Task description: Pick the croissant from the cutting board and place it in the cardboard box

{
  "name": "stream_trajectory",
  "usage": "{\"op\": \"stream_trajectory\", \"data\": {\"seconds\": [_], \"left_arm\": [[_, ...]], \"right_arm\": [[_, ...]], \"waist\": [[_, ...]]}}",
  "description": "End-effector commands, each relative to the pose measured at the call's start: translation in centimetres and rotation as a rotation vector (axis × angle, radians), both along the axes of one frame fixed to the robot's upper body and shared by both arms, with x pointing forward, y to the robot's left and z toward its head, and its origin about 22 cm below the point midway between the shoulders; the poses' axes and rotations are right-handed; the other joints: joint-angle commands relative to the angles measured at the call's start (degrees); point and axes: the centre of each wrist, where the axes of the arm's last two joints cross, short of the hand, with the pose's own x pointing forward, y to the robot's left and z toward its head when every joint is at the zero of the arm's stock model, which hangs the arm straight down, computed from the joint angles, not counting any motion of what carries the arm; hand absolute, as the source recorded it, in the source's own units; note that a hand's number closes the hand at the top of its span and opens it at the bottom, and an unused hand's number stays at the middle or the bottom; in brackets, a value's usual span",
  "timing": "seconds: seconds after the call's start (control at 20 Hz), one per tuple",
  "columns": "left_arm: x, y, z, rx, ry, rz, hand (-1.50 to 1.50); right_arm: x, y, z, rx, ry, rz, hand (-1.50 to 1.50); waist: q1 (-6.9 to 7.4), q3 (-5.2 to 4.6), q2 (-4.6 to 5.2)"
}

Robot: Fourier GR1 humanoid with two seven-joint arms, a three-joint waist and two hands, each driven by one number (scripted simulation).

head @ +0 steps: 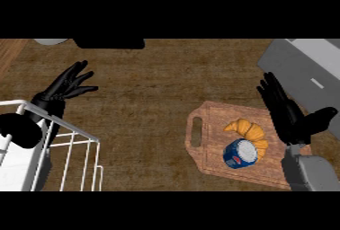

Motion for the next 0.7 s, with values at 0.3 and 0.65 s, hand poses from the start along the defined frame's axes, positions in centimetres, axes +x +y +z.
{"op": "stream_trajectory", "data": {"seconds": [0.3,0.65], "left_arm": [[-0.3,-1.2,0.5,-0.145,0.386,0.022,0.0],[-0.8,-3.0,0.5,-0.056,0.388,-0.057,0.0]], "right_arm": [[-1.4,1.1,1.6,0.241,-0.263,-0.162,-1.5],[-3.4,-3.6,3.2,-1.052,-0.353,0.261,-1.5]], "waist": [[-8.38,3.39,-3.74],[-4.15,0.6,-0.46]]}}
